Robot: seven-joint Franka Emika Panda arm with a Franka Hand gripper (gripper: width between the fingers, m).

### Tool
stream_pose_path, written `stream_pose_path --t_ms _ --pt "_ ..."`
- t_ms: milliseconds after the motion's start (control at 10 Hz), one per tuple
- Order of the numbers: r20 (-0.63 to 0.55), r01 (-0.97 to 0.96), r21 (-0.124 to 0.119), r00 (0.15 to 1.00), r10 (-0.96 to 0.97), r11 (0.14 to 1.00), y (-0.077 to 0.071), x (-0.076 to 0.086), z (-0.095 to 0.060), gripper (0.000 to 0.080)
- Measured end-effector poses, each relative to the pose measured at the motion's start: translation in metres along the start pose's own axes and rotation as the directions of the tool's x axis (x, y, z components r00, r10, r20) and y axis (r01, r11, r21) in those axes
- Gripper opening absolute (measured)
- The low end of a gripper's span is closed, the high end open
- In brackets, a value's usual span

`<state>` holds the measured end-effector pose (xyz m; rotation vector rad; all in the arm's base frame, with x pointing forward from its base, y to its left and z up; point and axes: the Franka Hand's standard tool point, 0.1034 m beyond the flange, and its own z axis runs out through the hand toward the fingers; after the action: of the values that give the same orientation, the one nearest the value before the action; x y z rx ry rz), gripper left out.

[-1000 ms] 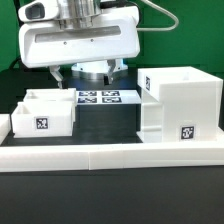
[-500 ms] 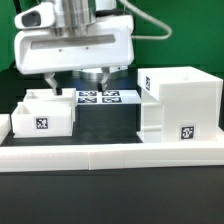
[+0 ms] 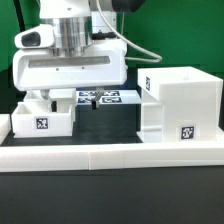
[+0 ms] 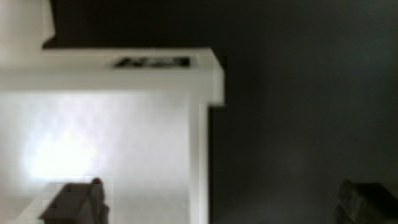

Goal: Assemble drawer

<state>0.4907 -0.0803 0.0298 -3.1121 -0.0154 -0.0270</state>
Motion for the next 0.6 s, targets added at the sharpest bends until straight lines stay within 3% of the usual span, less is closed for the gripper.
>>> stream_pose_path --t_ms 300,600 --pt "0.007 -0.012 -0.011 1.0 0.012 1.0 0.005 -0.011 0.016 0.0649" --pt "0.008 -0.017 -0.018 1.0 0.017 1.0 0.009 -0.015 0.022 0.0649"
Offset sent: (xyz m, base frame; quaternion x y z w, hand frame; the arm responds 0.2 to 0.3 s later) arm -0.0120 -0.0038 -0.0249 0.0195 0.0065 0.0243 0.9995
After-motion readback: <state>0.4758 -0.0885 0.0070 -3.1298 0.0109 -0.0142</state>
